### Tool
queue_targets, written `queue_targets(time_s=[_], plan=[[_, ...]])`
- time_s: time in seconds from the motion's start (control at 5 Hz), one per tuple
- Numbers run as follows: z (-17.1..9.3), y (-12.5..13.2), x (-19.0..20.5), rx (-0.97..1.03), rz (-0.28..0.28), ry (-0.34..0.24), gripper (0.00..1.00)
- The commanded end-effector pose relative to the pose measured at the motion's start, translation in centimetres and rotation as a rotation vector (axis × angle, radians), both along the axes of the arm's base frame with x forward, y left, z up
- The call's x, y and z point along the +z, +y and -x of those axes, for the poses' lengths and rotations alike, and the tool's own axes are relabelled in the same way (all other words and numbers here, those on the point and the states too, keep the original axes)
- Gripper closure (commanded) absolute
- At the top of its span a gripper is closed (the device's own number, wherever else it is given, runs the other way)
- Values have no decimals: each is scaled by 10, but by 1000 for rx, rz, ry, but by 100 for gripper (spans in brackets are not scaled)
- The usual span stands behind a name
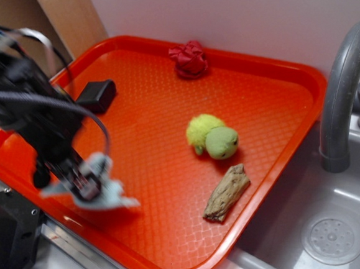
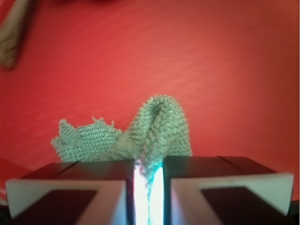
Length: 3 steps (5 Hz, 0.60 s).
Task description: Grab the blue cloth.
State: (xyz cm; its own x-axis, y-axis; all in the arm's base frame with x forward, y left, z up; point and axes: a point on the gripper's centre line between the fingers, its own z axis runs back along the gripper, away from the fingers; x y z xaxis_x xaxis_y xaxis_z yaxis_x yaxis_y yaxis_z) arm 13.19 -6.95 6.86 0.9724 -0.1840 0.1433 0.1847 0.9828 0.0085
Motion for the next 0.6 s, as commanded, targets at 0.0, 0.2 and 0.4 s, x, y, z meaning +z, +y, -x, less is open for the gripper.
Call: queue_targets(time_s=[0.0,0.2,0.4], plan=[[-33,84,112,221,-169,-5,100],[-41,114,161,286,-129,3,100],[-39,107,205,248,-172,-22,100]])
